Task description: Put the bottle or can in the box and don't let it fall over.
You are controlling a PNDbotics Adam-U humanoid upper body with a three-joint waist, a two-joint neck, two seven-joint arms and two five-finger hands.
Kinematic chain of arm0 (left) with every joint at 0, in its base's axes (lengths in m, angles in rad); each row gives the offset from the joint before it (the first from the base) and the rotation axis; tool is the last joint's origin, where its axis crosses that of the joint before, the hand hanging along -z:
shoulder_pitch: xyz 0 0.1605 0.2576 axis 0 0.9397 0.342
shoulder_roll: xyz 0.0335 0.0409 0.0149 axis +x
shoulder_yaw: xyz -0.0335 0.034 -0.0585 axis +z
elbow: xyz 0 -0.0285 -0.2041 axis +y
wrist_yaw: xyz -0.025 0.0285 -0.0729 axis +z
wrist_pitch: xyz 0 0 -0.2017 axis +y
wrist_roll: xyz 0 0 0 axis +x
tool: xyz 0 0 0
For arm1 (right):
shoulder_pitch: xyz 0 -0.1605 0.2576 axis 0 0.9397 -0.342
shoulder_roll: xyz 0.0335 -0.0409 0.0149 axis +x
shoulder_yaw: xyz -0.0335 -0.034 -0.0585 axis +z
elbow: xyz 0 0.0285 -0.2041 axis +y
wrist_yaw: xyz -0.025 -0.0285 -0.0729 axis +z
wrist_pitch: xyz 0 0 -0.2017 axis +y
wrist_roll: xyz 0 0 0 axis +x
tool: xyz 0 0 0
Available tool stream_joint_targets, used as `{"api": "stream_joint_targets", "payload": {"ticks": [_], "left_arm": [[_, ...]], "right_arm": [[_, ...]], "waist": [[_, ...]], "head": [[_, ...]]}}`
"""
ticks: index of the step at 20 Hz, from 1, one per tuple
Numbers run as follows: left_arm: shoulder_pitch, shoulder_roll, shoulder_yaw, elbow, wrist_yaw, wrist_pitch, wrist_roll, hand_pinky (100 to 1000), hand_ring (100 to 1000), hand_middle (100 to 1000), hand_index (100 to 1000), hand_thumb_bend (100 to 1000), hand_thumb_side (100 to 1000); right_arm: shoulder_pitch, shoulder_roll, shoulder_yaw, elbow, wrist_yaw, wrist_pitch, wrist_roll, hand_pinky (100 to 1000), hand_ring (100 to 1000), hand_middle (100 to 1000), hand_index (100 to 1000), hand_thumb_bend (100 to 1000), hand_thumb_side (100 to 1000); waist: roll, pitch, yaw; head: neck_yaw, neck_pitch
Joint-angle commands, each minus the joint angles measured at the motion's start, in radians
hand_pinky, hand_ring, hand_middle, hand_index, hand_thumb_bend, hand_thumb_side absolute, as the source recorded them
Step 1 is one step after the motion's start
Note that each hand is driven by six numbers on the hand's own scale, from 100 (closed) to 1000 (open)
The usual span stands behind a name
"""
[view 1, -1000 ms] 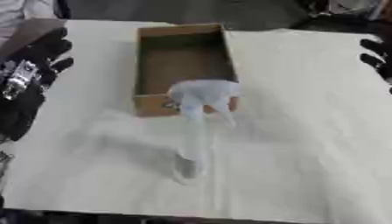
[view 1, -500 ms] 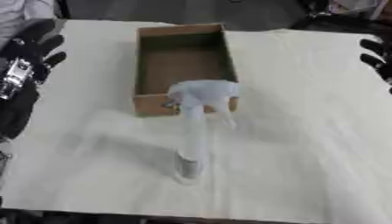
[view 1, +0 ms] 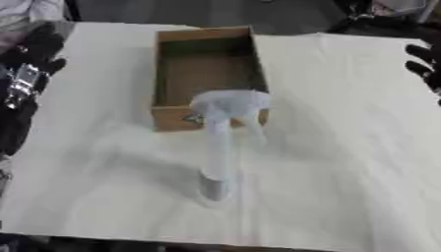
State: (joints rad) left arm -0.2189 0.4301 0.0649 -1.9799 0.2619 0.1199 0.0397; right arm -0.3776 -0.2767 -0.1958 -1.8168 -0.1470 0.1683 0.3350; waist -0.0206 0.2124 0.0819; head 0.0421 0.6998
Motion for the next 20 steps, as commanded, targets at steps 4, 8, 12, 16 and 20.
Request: {"api": "stream_joint_targets", "payload": {"ticks": [4,8,12,16,20], "left_arm": [[-0.013,0.022,-0.006,-0.02,0.128,-0.064,0.032,1000,1000,1000,971,100,650],[-0.01,0.021,0.0,-0.02,0.116,-0.099,0.001,1000,1000,1000,943,115,678],[-0.003,0.02,-0.001,-0.02,0.125,-0.071,0.035,1000,1000,1000,900,1000,955],[-0.007,0.023,-0.011,-0.02,0.113,-0.052,0.022,1000,1000,1000,893,1000,990],[-0.008,0.026,-0.015,-0.02,0.081,-0.045,-0.025,1000,1000,1000,905,1000,971]], "right_arm": [[-0.009,-0.024,0.0,-0.007,-0.004,0.002,0.0,1000,1000,1000,878,100,572],[-0.009,-0.024,0.0,-0.007,-0.006,0.003,0.0,1000,1000,1000,877,100,572],[-0.01,-0.024,0.001,-0.007,-0.007,0.004,0.001,1000,1000,1000,877,100,573],[-0.01,-0.024,0.001,-0.007,-0.008,0.005,0.001,1000,1000,1000,876,100,573],[-0.01,-0.024,0.0,-0.008,-0.009,0.006,0.001,1000,1000,1000,875,100,573]], "waist": [[0.002,-0.019,0.002],[0.002,-0.019,0.002],[0.003,-0.018,0.0],[0.003,-0.018,-0.001],[0.003,-0.018,-0.003]], "head": [[0.004,-0.014],[0.004,-0.014],[0.005,-0.014],[0.005,-0.013],[0.004,-0.012]]}}
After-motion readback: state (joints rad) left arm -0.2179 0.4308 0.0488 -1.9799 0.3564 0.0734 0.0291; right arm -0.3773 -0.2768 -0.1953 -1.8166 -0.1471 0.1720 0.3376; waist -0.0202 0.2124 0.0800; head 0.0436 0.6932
